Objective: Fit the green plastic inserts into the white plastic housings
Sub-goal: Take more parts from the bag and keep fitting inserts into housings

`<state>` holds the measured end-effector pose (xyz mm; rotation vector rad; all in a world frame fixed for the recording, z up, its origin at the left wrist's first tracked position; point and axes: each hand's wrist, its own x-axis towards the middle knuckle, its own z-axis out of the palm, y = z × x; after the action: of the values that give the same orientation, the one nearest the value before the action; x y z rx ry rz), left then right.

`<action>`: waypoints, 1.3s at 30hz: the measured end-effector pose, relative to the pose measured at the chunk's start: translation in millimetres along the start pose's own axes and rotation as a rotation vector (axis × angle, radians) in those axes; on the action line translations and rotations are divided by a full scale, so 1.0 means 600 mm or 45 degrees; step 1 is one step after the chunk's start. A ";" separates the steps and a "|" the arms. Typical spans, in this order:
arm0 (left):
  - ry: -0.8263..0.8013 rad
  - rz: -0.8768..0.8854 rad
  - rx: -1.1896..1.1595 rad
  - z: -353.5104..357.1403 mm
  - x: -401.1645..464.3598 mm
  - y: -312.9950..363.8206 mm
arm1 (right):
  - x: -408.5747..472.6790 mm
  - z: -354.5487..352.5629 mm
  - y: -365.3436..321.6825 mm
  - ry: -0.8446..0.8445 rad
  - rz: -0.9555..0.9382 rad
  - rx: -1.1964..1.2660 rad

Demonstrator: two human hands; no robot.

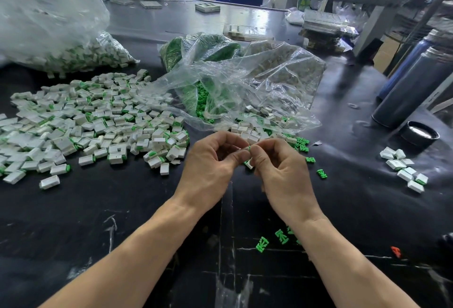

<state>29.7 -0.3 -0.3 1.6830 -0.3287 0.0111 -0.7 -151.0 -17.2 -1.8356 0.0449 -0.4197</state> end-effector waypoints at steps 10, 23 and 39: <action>0.213 0.053 0.833 -0.053 0.023 -0.014 | 0.011 -0.020 0.014 0.050 0.112 -0.155; 0.600 -0.030 1.380 -0.122 0.050 -0.016 | 0.026 -0.038 0.020 0.119 0.210 -0.358; -0.062 0.249 1.136 0.042 0.013 -0.031 | 0.026 -0.030 -0.009 -0.059 0.191 -1.001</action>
<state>36.7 -24.7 -20.1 2.5260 -0.5763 0.3006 7.5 -169.9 -3.3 -2.5908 0.3562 -0.2662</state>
